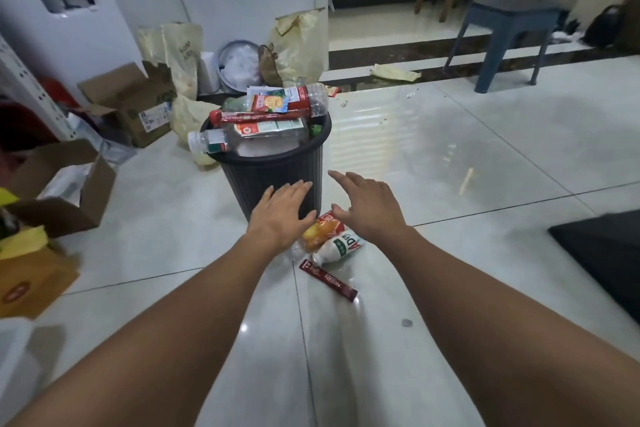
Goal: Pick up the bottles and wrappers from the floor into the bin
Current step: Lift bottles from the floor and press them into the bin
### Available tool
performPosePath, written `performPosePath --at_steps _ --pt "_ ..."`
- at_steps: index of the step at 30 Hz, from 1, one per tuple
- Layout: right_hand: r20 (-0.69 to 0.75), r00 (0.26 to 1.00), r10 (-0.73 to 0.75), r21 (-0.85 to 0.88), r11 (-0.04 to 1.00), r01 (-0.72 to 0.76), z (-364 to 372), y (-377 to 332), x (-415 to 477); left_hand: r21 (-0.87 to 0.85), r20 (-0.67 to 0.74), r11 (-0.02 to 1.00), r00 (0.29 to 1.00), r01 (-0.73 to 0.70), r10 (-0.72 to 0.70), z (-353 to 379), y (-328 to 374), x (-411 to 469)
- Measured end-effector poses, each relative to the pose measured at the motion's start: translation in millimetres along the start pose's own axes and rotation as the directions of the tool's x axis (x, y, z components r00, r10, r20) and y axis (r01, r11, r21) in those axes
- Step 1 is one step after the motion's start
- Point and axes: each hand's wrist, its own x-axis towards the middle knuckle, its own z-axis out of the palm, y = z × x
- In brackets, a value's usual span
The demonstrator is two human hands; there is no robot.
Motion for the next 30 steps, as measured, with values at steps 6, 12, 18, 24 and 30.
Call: performPosePath --at_steps 6,12,18,24,30 --pt "0.05 0.999 0.004 -0.001 1.0 -0.004 29.3 6.8 -10.8 -0.003 0.051 1.0 0.998 0.031 -0.031 31.8 -6.4 -6.9" --pt "0.096 0.995 -0.001 0.009 1.0 0.0 56.6 9.4 -16.6 -0.053 0.103 0.997 0.993 0.063 -0.058 62.3 -10.9 -10.7" --pt "0.164 0.986 0.006 0.027 1.0 -0.01 79.1 7.8 -19.0 -0.035 0.142 0.996 0.987 0.081 -0.075 91.8 -18.5 -11.3" --pt "0.213 0.977 0.014 0.027 0.999 -0.021 96.9 7.7 -16.5 -0.054 0.206 0.997 0.978 0.053 -0.041 128.9 -19.6 -20.4" --pt "0.212 0.976 0.043 0.015 0.999 -0.047 109.5 21.9 -6.6 -0.021 0.233 0.985 0.958 -0.169 0.17 171.1 -8.1 -32.0"
